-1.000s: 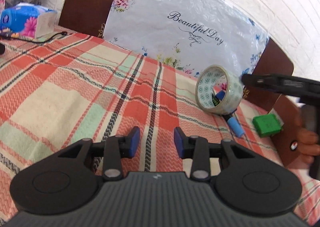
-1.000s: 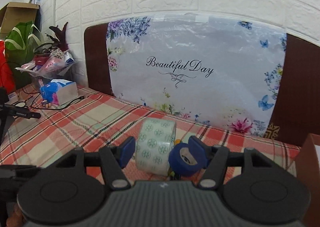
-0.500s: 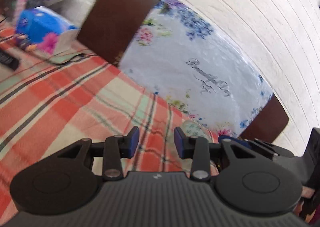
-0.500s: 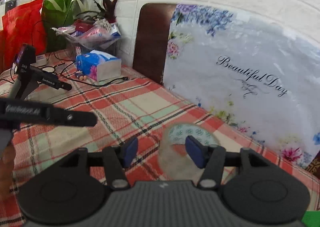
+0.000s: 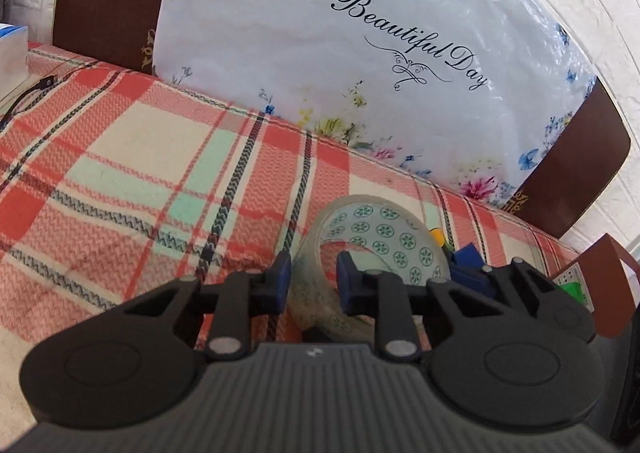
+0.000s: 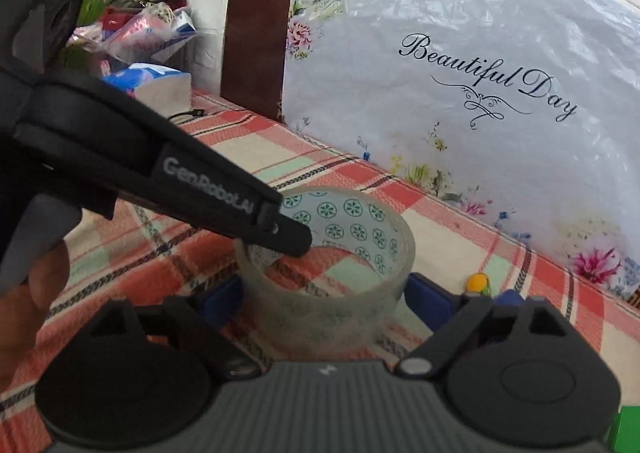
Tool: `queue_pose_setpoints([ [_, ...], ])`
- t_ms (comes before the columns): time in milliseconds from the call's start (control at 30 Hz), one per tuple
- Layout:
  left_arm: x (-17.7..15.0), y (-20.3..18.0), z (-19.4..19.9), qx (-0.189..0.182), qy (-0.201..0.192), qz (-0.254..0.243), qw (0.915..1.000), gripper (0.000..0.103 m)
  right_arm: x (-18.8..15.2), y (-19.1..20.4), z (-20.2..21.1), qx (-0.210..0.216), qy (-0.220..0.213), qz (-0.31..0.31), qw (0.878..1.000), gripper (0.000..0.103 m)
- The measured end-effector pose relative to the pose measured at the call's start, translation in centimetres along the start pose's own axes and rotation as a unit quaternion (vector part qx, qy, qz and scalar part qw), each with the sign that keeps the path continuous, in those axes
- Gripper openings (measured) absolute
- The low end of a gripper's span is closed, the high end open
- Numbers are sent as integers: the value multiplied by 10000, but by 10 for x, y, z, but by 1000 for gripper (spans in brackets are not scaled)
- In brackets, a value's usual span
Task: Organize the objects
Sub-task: 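Grasp the clear packing tape roll by its rim with the left gripper, then lower the clear tape roll into the brown box and release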
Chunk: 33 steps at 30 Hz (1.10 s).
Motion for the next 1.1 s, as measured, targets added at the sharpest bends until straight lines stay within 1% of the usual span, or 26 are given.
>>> queue_pose_setpoints([
  [33,-3,-1,3,19,50,-14,10000,25,-1,3,3,-57,-35,60,10000,90],
  [100,-13,-11,14,60,150,-98,9998,26,-4,3,13,50,57,29,10000,90],
  [133,-22,-16,20,75,181,-194,9996,26,-8,3,22,103,116,16,9999,90],
  [233,-63,-33,37,16,382,-442,9983,27,-27,7,55,42,284,186,9994,90],
  [333,-109,-57,56,-186,498,-700,9961,29,-63,-3,101,9,378,245,9990,90],
  [367,-121,-69,61,-253,546,-779,9951,29,-78,0,116,-27,368,219,9991,90],
  [467,-140,-110,67,-470,773,-1096,9899,28,-119,4,160,-345,271,115,9990,90],
  [533,-141,-140,71,-666,795,-1297,9861,28,-139,-4,189,-681,101,-122,9976,90],
  [633,-128,-195,86,-999,503,-1694,9792,28,-148,-30,230,-1292,-421,-386,9900,90],
  [733,-107,-259,91,-1280,212,-2110,9688,28,-149,-69,270,-1906,-952,-644,9749,90],
  [833,-91,-324,78,-1454,30,-2488,9576,28,-153,-120,298,-2382,-1261,-887,9589,90],
  [933,-81,-384,49,-1489,2,-2805,9482,29,-162,-176,312,-2684,-1326,-1155,9471,90],
  [1000,-79,-417,25,-1483,72,-2927,9446,29,-171,-213,313,-2714,-1259,-1371,9443,90],
  [1100,-80,-448,-10,-1430,268,-2968,9438,29,-183,-259,304,-2653,-1015,-1567,9459,91],
])
Point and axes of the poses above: each gripper's, at about its wrist camera, not at the fingertips, and z roughly against the way its jaws point, y to its left, x to its top, the point moved 3 cm from there along -z, roughly the way its jaws point, and after that the axes turned 8 degrees about y, right-handed, at the moved point
